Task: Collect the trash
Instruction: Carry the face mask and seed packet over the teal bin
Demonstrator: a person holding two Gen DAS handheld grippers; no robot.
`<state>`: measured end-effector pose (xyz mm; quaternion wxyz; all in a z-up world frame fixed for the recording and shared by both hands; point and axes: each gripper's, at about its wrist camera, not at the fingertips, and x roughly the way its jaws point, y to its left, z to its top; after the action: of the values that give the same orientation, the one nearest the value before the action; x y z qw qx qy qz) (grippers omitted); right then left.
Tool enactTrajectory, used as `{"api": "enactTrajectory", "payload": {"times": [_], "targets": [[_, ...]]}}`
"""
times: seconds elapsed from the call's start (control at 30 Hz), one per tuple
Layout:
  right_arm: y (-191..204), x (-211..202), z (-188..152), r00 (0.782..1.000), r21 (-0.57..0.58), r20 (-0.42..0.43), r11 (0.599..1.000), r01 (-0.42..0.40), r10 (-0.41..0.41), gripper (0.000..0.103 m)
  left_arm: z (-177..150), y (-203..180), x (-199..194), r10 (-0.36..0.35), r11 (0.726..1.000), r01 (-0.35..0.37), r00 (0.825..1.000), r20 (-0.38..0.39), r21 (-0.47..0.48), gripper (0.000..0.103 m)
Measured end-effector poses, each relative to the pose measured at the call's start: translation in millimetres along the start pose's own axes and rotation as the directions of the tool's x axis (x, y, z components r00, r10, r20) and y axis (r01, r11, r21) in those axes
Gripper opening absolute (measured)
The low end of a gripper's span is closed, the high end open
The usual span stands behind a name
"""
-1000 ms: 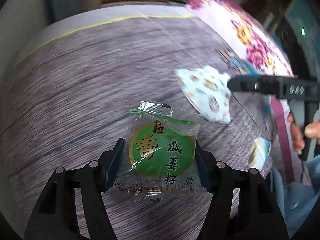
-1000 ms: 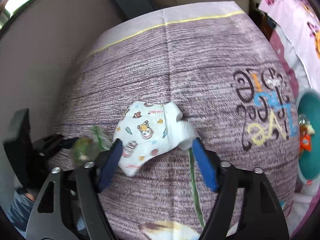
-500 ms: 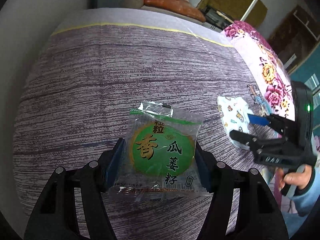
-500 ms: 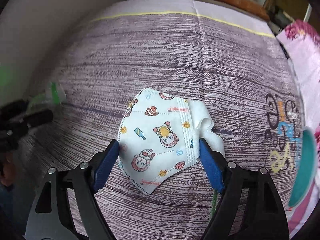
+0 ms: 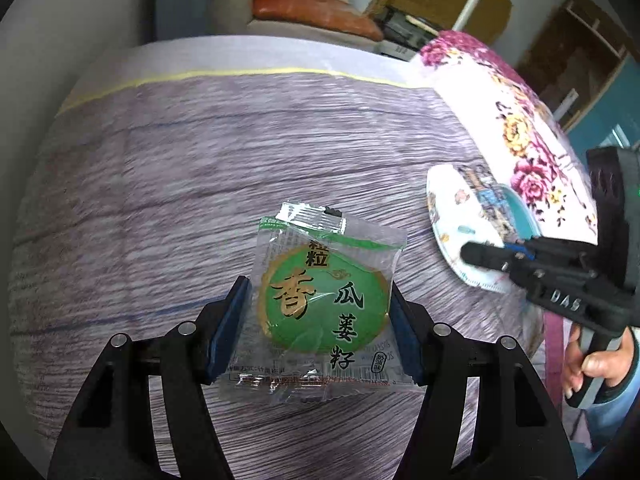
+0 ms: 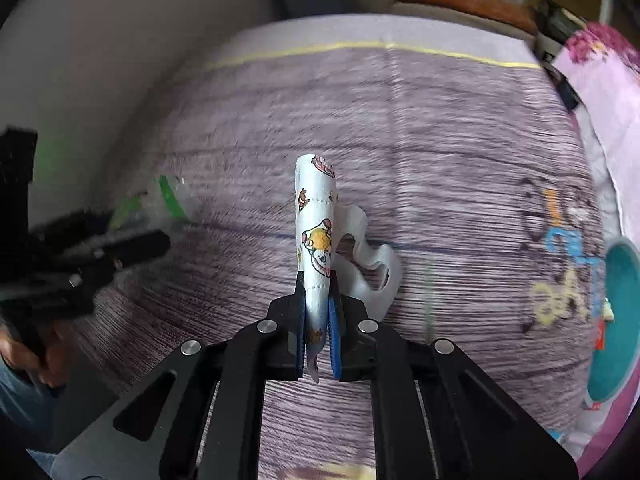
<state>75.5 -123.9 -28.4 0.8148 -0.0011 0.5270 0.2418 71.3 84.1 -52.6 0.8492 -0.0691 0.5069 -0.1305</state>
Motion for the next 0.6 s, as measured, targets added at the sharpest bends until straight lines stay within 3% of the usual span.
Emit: {"api": "enactTrajectory", "payload": {"times": [0.37,0.6], "targets": [[-85,-52,-8,0.99,0.208,0.126,0.977,0.035,-0.063,0.009,31,-112,31,-0.031,0.983,0.035,0.999,-0.03,0.179,0.066],[-144,-80,-27,0.973,0.317,0.204,0.948,0.039,-0.108,0.009,45,-188,52,-0.036,0.956,0.049,0.998,-0.051,0.29,0.066]]}}
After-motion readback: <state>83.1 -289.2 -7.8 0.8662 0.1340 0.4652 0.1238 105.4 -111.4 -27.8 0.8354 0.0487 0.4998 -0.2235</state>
